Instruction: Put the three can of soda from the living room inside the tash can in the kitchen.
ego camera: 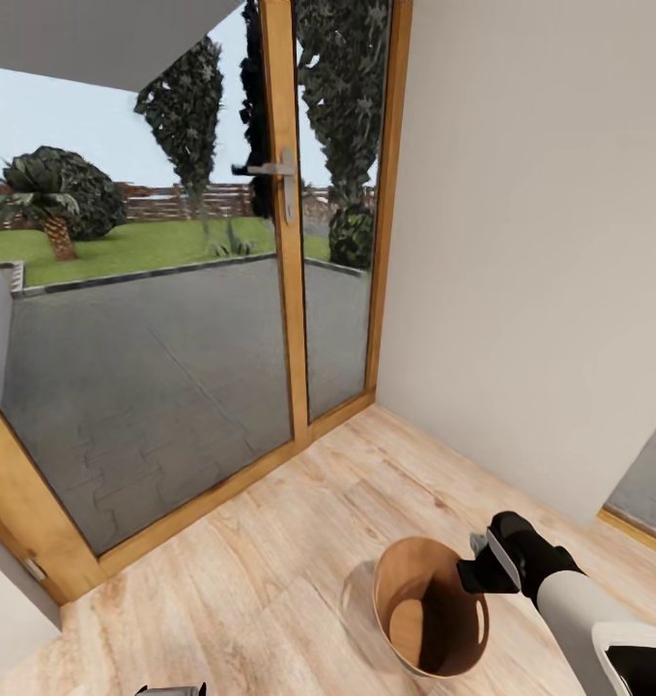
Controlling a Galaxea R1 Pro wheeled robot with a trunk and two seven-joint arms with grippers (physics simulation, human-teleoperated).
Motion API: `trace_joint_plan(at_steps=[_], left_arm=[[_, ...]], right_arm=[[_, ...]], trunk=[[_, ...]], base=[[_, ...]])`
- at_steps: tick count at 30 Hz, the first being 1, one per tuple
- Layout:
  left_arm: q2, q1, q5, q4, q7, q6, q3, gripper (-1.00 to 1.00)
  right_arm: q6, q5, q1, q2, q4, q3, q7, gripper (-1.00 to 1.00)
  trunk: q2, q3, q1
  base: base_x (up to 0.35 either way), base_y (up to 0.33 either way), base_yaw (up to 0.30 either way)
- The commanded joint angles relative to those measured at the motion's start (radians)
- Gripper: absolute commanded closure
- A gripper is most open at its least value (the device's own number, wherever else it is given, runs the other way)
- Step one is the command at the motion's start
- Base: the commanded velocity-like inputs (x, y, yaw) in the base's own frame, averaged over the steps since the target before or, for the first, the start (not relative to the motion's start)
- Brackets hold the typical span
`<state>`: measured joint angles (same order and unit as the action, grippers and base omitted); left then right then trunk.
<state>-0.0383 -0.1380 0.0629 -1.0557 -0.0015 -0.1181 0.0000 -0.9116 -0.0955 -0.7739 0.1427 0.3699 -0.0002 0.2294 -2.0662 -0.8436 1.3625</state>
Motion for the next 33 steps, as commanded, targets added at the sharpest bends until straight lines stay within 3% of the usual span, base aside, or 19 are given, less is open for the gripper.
trace_joint_plan(at_steps=[1, 10, 25, 27, 29, 31, 32, 33], left_arm=[[0.0, 0.0, 0.0, 0.0, 0.0, 0.0, 0.0, -1.0], [0.0, 0.0, 0.0, 0.0, 0.0, 0.0, 0.0, -1.0], [0.0, 0.0, 0.0, 0.002, 0.0, 0.0, 0.0, -1.0], [0.0, 0.0, -0.001, 0.002, 0.0, 0.0, 0.0, -1.0], [0.0, 0.0, 0.0, 0.003, 0.0, 0.0, 0.0, -1.0], [0.0, 0.0, -0.001, 0.003, 0.0, 0.0, 0.0, -1.0], [0.0, 0.0, -0.001, 0.003, 0.0, 0.0, 0.0, -1.0], [0.0, 0.001, -0.001, 0.004, 0.0, 0.0, 0.0, -1.0]], right_arm=[[0.0, 0.015, 0.002, 0.0, 0.001, -0.003, 0.002, 1.0], [0.08, 0.014, 0.039, 0.0, 0.001, -0.001, 0.002, 1.0], [0.102, 0.012, 0.093, 0.01, 0.008, 0.002, 0.004, 1.0], [0.139, 0.011, 0.105, 0.013, 0.011, 0.036, 0.013, 1.0], [0.171, 0.011, 0.114, 0.014, 0.013, 0.105, 0.048, 1.0], [0.18, 0.01, 0.118, 0.015, 0.014, 0.143, 0.073, 1.0], [0.191, 0.009, 0.123, 0.016, 0.015, 0.193, 0.108, 1.0], [0.197, 0.009, 0.124, 0.016, 0.016, 0.205, 0.115, 1.0]], trunk=[[0.007, 0.003, -0.004], [0.07, 0.032, -0.038], [0.175, 0.079, -0.096], [0.189, 0.085, -0.104], [0.203, 0.091, -0.111], [0.217, 0.097, -0.119], [0.224, 0.1, -0.123], [0.231, 0.104, -0.127]], base=[[0.0, 0.0, 0.0], [0.0, 0.0, 0.0], [0.0, 0.0, 0.0], [0.0, 0.0, 0.0], [0.0, 0.0, 0.0], [0.0, 0.0, 0.0], [0.0, 0.0, 0.0], [0.0, 0.0, 0.0]])
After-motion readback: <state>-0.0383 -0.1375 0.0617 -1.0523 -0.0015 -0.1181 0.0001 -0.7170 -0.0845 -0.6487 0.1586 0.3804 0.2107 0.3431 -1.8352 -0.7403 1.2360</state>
